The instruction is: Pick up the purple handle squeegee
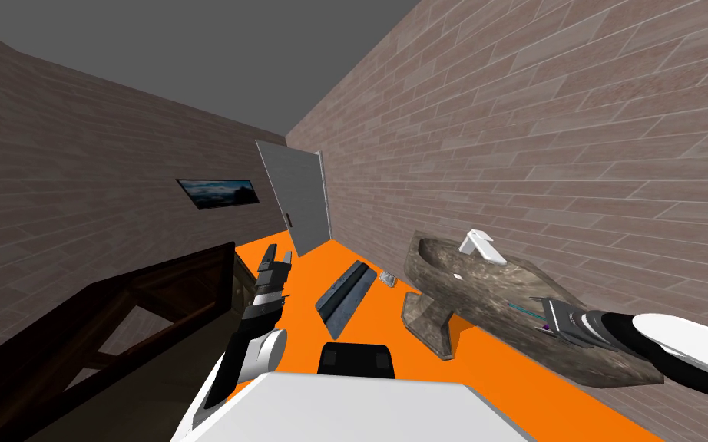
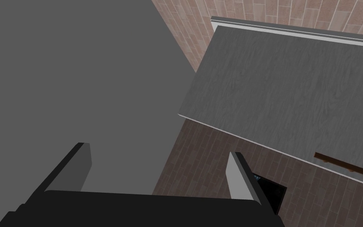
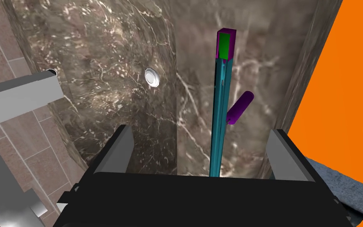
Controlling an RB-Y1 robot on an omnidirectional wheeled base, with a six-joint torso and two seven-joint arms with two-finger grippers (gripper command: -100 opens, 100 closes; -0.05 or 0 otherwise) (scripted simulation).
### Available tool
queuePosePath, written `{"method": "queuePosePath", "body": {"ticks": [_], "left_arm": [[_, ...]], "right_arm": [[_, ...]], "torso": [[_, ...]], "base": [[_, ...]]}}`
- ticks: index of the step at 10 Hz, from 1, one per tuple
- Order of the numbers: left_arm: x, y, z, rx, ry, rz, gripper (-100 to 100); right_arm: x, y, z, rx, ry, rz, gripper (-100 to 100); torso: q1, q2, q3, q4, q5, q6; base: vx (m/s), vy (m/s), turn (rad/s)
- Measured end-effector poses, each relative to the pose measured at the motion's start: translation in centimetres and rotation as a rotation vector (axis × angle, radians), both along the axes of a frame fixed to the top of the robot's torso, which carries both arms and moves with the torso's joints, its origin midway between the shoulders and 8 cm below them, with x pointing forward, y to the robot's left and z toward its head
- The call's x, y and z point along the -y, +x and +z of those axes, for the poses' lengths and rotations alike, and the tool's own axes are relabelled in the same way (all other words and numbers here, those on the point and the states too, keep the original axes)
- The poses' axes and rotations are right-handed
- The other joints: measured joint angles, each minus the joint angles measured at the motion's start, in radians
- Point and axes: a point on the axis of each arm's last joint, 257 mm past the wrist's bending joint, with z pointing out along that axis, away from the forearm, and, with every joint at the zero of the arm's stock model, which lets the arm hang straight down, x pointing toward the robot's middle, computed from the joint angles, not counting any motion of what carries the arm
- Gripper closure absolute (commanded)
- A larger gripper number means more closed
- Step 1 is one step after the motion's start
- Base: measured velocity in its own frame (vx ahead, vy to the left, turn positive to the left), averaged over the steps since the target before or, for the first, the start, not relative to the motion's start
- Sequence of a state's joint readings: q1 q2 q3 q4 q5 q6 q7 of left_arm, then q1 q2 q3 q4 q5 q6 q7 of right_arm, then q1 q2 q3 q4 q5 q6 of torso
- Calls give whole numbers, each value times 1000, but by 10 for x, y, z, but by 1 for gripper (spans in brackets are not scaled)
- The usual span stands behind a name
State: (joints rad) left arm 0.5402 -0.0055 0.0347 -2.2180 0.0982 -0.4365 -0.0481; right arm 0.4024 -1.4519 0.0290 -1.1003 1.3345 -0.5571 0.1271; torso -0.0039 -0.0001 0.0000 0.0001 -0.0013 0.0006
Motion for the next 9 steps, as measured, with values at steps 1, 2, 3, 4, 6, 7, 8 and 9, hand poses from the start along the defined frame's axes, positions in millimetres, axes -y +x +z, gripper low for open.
{"method": "queuePosePath", "body": {"ticks": [1,2,3,4,6,7,8,9], "left_arm": [[0,0,0,0,0,0,0],[0,0,0,0,0,0,0],[0,0,0,0,0,0,0],[0,0,0,0,0,0,0],[0,0,0,0,0,0,0],[0,0,0,0,0,0,0],[0,0,0,0,0,0,0],[0,0,0,0,0,0,0]], "right_arm": [[-4,-1,-1,-15,15,4,-100],[-8,-2,-2,-28,31,5,-100],[-13,-4,-1,-42,45,8,-100],[-17,-5,-1,-55,60,9,-100],[-24,-7,-1,-85,91,14,-100],[-30,-10,-2,-103,108,16,-100],[-35,-13,-1,-120,125,17,-100],[-39,-15,0,-136,143,18,-100]], "torso": [[0,0,0,0,0,0],[1,0,0,0,0,0],[1,0,0,0,0,0],[1,0,0,0,0,0],[1,0,0,0,0,0],[0,0,0,0,0,0],[0,0,0,0,0,0],[0,0,0,0,0,0]], "base": [[19,-41,-9],[19,-37,-9],[20,-40,-8],[21,-48,-9],[19,-45,-9],[25,-47,-8],[25,-51,-11],[18,-56,-11]]}}
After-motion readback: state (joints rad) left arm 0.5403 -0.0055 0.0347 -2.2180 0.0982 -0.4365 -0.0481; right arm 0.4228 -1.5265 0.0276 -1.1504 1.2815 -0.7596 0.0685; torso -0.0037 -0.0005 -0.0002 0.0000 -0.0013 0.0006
